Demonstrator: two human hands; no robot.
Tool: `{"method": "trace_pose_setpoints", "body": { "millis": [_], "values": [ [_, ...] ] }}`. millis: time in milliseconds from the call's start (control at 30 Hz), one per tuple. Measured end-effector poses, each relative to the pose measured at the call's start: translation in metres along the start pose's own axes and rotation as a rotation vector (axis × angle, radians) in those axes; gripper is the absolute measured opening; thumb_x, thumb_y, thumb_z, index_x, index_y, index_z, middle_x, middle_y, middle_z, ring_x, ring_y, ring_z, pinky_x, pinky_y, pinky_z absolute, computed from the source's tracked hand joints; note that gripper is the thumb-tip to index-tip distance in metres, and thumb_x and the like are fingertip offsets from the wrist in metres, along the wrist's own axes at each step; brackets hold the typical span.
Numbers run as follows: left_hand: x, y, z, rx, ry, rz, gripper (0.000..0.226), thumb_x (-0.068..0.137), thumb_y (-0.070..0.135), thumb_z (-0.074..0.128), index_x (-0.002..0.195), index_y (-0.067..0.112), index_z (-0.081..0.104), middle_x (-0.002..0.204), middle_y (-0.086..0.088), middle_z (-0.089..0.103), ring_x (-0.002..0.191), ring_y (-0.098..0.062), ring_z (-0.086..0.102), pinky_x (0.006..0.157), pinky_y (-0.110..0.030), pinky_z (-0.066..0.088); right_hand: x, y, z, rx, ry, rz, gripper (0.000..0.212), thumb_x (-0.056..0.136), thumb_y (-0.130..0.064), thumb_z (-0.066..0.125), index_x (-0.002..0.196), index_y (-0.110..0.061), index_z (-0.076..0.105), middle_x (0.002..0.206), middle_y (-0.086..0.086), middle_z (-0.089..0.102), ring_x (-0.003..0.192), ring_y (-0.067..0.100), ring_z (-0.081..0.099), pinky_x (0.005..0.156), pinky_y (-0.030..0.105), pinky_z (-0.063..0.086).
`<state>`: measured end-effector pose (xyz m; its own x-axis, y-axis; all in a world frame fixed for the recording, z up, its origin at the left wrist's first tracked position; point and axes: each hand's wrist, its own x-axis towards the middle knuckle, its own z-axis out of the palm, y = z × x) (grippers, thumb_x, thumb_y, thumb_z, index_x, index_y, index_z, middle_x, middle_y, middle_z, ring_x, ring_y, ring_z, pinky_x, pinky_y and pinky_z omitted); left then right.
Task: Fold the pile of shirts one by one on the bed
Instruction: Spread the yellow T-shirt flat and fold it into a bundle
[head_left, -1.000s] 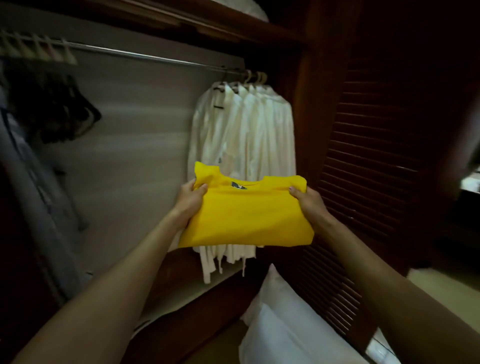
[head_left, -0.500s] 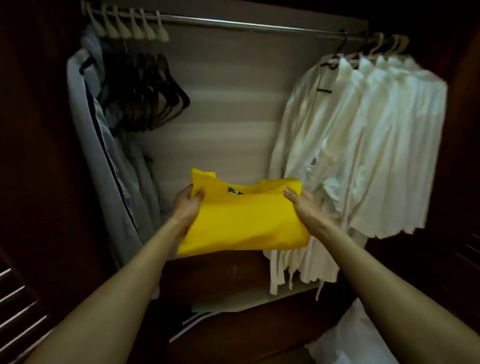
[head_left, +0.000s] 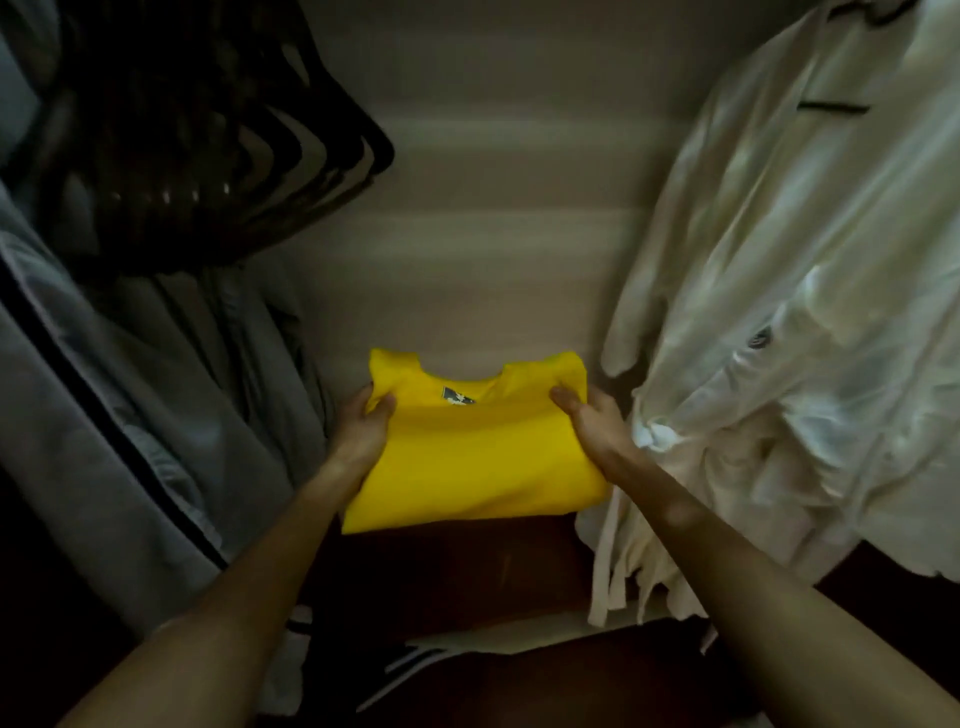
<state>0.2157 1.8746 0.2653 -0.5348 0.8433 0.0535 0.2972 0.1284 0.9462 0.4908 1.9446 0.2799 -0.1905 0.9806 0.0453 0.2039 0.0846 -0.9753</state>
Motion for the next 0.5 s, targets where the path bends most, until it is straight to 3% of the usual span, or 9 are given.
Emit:
{"method": "trace_pose_setpoints", "body": {
  "millis": [67, 133, 233, 333, 400, 433, 500],
  "values": [
    [0.011, -0.025, 0.008, 0.061, 0.037, -0.022, 0.045, 0.103, 0.029, 0.051, 0.142, 0.006, 0.05, 0.134, -0.007, 0.054, 0.126, -0.022, 0.048, 0.101, -0.03, 0.037, 0.019, 0.029, 0.018, -0.016, -0.032, 0.004, 0.039, 0.098, -0.036, 0.058, 0.133, -0.017, 0.057, 0.117, -0.003, 0.06, 0.107, 0.014, 0.055, 0.091, 0.029, 0.038],
    [0.014, -0.055, 0.015, 0.107, 0.067, -0.055, 0.048, 0.103, 0.03, 0.05, 0.14, 0.0, 0.049, 0.135, -0.011, 0.053, 0.128, -0.024, 0.047, 0.098, -0.028, 0.035, 0.034, 0.063, 0.035, -0.048, -0.065, -0.016, 0.033, 0.099, -0.038, 0.056, 0.128, -0.021, 0.058, 0.121, -0.002, 0.062, 0.11, 0.015, 0.057, 0.093, 0.032, 0.041],
    [0.019, -0.113, 0.028, 0.159, 0.081, -0.086, 0.056, 0.101, 0.037, 0.052, 0.135, -0.007, 0.051, 0.139, -0.024, 0.052, 0.13, -0.038, 0.048, 0.107, -0.044, 0.038, 0.052, 0.113, 0.06, -0.073, -0.125, -0.001, 0.014, 0.1, -0.031, 0.054, 0.114, -0.027, 0.056, 0.109, -0.009, 0.063, 0.103, 0.013, 0.06, 0.084, 0.027, 0.044],
    [0.024, -0.177, 0.045, 0.171, 0.093, -0.187, 0.053, 0.102, 0.035, 0.052, 0.14, -0.003, 0.05, 0.143, -0.018, 0.051, 0.134, -0.034, 0.046, 0.109, -0.039, 0.036, 0.068, 0.17, 0.084, -0.061, -0.19, 0.028, 0.011, 0.101, -0.026, 0.053, 0.109, -0.032, 0.057, 0.106, -0.016, 0.064, 0.097, 0.001, 0.062, 0.081, 0.016, 0.047],
    [0.031, -0.22, 0.06, 0.187, 0.12, -0.18, 0.051, 0.102, 0.033, 0.054, 0.134, -0.007, 0.053, 0.137, -0.019, 0.056, 0.129, -0.033, 0.049, 0.101, -0.033, 0.037, 0.075, 0.217, 0.099, -0.04, -0.195, 0.043, 0.009, 0.1, -0.027, 0.056, 0.107, -0.033, 0.06, 0.105, -0.011, 0.067, 0.094, 0.0, 0.063, 0.085, 0.021, 0.049],
    [0.03, -0.237, 0.066, 0.186, 0.116, -0.185, 0.046, 0.102, 0.031, 0.054, 0.127, -0.008, 0.057, 0.128, -0.019, 0.061, 0.121, -0.03, 0.054, 0.095, -0.03, 0.039, 0.073, 0.237, 0.104, -0.039, -0.188, 0.075, 0.009, 0.098, -0.034, 0.057, 0.107, -0.033, 0.061, 0.105, -0.01, 0.068, 0.096, 0.002, 0.064, 0.087, 0.026, 0.05],
    [0.033, -0.282, 0.083, 0.178, 0.105, -0.211, 0.022, 0.103, 0.02, 0.053, 0.108, 0.002, 0.064, 0.102, -0.006, 0.066, 0.097, -0.004, 0.06, 0.08, -0.021, 0.039, 0.073, 0.291, 0.118, -0.032, -0.175, 0.145, 0.026, 0.091, -0.052, 0.056, 0.109, -0.035, 0.063, 0.108, -0.008, 0.07, 0.1, 0.009, 0.066, 0.088, 0.034, 0.052]
  ]
}}
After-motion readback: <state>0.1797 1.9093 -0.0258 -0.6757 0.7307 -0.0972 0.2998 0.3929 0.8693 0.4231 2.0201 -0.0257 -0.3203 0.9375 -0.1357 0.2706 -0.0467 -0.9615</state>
